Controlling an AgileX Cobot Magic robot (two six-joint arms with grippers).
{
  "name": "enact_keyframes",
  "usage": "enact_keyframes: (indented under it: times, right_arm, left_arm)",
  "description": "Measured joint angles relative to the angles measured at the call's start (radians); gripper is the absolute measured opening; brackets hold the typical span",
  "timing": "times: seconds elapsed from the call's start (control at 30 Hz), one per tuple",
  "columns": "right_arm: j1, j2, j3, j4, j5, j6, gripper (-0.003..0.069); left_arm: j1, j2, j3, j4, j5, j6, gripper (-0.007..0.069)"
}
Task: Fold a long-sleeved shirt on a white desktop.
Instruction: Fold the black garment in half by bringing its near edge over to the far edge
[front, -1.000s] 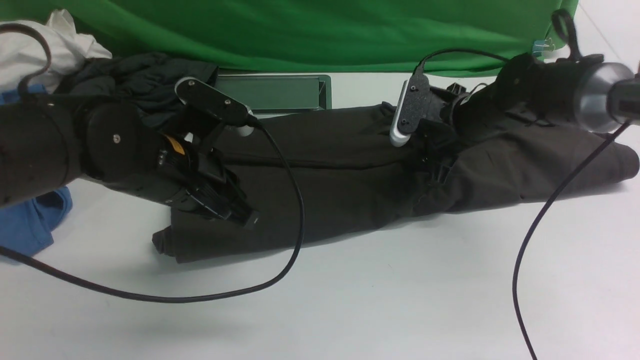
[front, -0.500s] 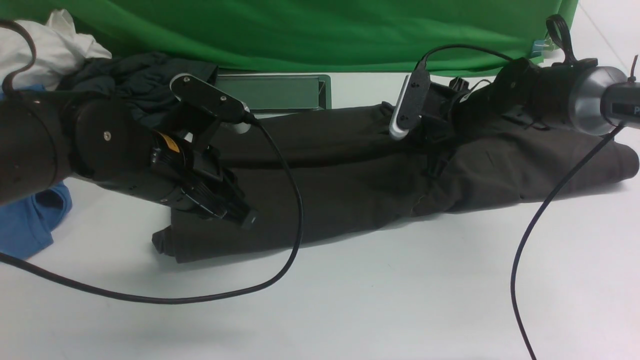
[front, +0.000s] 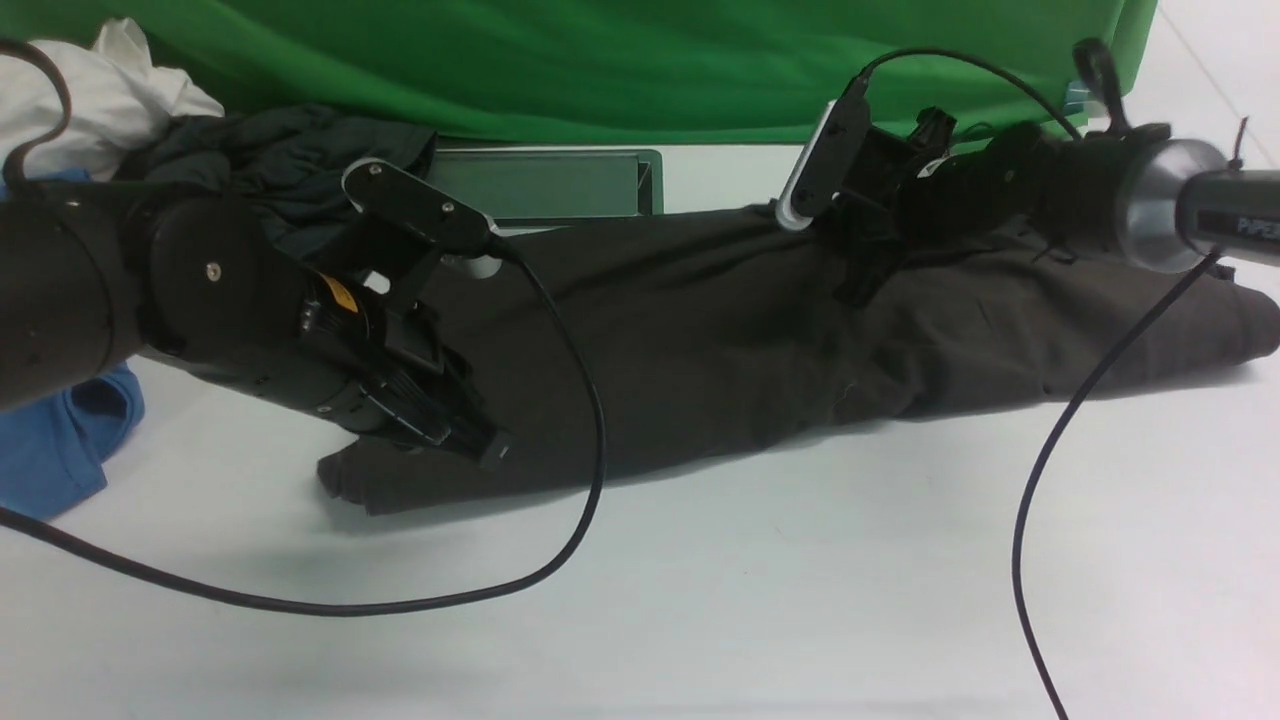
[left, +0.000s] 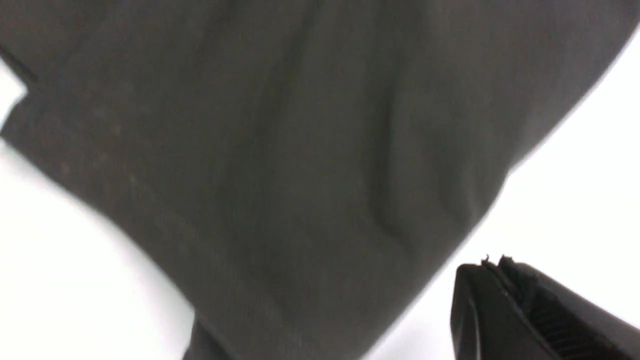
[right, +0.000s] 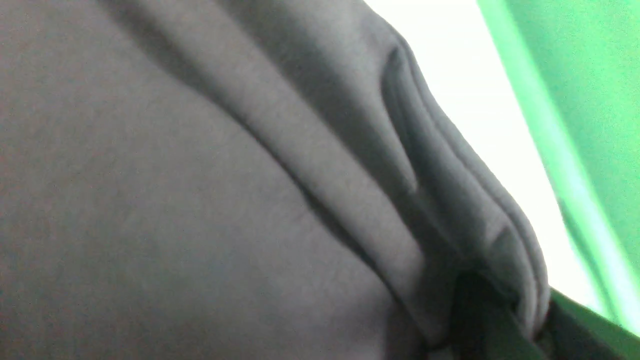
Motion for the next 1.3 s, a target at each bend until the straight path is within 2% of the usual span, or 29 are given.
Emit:
enact_keyframes:
  times: [0.07,0.1,0.27,0.33,0.37,0.4,0.47,0.53,0.57,0.6,0.67,0.7,0.73,0.83,0.9,0.93,1.0,1.1,1.2,1.3]
  right_arm:
    - [0.0,0.015,-0.002,0.0,-0.073,0.0,0.0107]
    - [0.0,0.016,-0.002,0.0,-0.078,0.0,0.0107]
    - [0.0,0.042,-0.003,0.0,-0.153,0.004,0.046]
    - [0.0,0.044,-0.003,0.0,-0.178,0.01,0.0526]
    - [0.0,0.045,-0.003,0.0,-0.251,0.016,0.058]
    - [-0.002,0.045,-0.003,-0.001,-0.304,0.018,0.0587]
    - [-0.005,0.045,-0.003,-0.001,-0.374,0.021,0.0583]
    - [-0.023,0.032,-0.003,0.046,-0.446,0.026,0.0545]
    - [-0.034,0.011,-0.002,0.136,-0.449,0.027,0.0518]
    - [-0.035,0.011,-0.002,0.136,-0.448,0.027,0.0514]
    - [-0.059,-0.073,0.019,0.384,-0.354,0.015,0.0435]
    - [-0.062,-0.081,0.021,0.399,-0.354,0.015,0.0428]
    - [-0.081,-0.134,0.041,0.479,-0.205,0.012,0.0364]
    - [-0.125,-0.212,0.058,0.526,0.16,0.056,0.0171]
    - [-0.138,-0.225,0.053,0.476,0.313,0.161,0.0074]
    - [-0.139,-0.225,0.051,0.466,0.325,0.189,0.0063]
    - [-0.142,-0.204,0.016,0.248,0.438,0.423,0.0029]
    - [-0.143,-0.144,-0.037,0.037,0.535,0.636,0.002]
    - [-0.154,-0.061,-0.112,-0.065,0.581,0.747,0.0019]
    - [-0.172,0.005,-0.178,-0.089,0.584,0.793,0.0019]
  left_arm:
    - [0.0,-0.004,0.0,0.008,0.015,0.0,0.0017]
    - [0.0,-0.004,0.0,0.008,0.015,0.0,0.0017]
    - [0.0,-0.005,0.0,0.016,0.033,0.001,0.0017]
    - [0.0,-0.005,0.0,0.016,0.037,0.001,0.0017]
    - [0.0,-0.005,0.0,0.017,0.045,0.001,0.0017]
    - [0.0,-0.005,0.0,0.018,0.05,0.001,0.0017]
    - [0.0,-0.005,0.0,0.02,0.056,0.001,0.0017]
    - [0.0,-0.005,0.0,0.028,0.065,0.001,0.0017]
    - [0.0,-0.005,0.0,0.031,0.066,0.001,0.0017]
    - [0.0,-0.005,0.0,0.033,0.066,0.001,0.0017]
    - [0.0,-0.005,0.0,0.04,0.066,0.003,0.0017]
    - [0.0,-0.005,0.0,0.04,0.066,0.002,0.0017]
    - [0.0,-0.005,0.0,0.04,0.066,0.002,0.0017]
    - [0.0,-0.005,0.0,0.034,0.066,-0.001,0.0017]
    - [0.0,-0.005,0.0,0.009,0.066,0.0,0.0017]
    - [0.0,-0.005,0.0,0.004,0.066,0.0,0.0017]
    - [0.0,-0.005,0.0,-0.018,0.066,0.003,0.0017]
    - [0.0,-0.005,0.0,-0.024,0.067,0.012,0.0017]
    - [0.0,-0.005,0.0,-0.032,0.074,0.014,0.0017]
    - [0.0,-0.005,0.0,-0.032,0.088,0.014,0.0017]
